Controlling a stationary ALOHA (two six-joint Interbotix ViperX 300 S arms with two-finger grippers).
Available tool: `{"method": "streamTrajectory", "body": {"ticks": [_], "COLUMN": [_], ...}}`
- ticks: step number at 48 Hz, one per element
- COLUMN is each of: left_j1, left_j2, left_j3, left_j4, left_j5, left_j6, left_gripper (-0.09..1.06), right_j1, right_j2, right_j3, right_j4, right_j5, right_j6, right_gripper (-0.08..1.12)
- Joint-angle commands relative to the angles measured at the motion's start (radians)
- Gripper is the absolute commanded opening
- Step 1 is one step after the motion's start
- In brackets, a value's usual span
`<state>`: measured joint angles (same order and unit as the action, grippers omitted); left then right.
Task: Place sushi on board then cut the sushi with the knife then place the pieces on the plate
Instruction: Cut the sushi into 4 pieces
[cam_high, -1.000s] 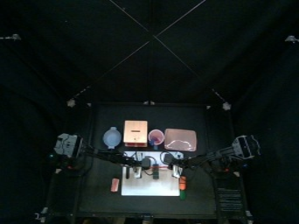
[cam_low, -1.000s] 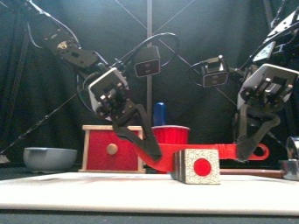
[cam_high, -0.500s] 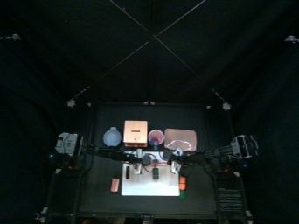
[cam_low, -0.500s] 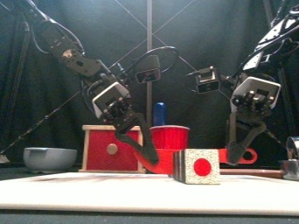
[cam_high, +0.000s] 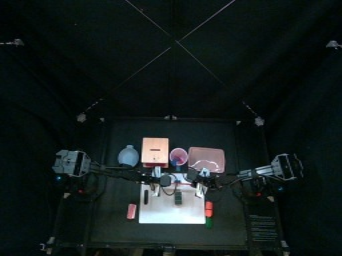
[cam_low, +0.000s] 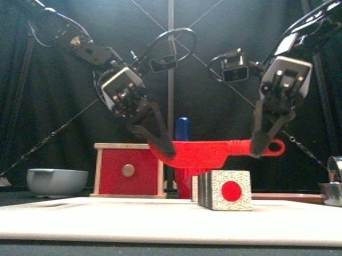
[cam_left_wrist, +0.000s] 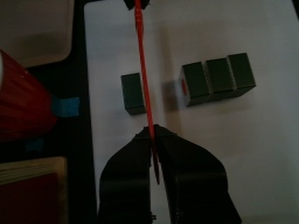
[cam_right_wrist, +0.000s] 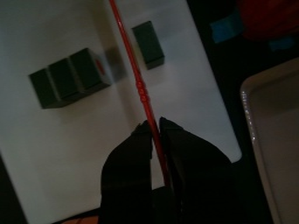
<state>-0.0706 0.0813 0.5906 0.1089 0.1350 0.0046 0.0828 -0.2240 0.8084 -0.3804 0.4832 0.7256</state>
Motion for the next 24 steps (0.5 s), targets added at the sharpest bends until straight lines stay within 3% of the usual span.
{"method": "streamTrajectory", "body": {"ticks": [1, 8, 24], "left_j1": [-0.063, -0.109, -0.135], "left_j2": [-0.029, -0.020, 0.026], "left_j3": [-0.012, -0.021, -0.049], "left_j4": [0.006, 0.002, -0.044], "left_j5": [0.023, 0.023, 0.017], "left_j6": [0.002, 0.000, 0.000], "left_gripper": [0.42, 0.42, 0.42], "right_j1": [0.023, 0.081, 0.117], "right_j2": [-0.058, -0.060, -0.012], "right_j3": [-0.011, -0.006, 0.000], "right_j4": [0.026, 0.061, 0.098], "right_j5": [0.017, 0.014, 0.008], "right_j6": [0.006, 0.006, 0.006], "right_gripper": [0.37, 0.37, 0.37]}}
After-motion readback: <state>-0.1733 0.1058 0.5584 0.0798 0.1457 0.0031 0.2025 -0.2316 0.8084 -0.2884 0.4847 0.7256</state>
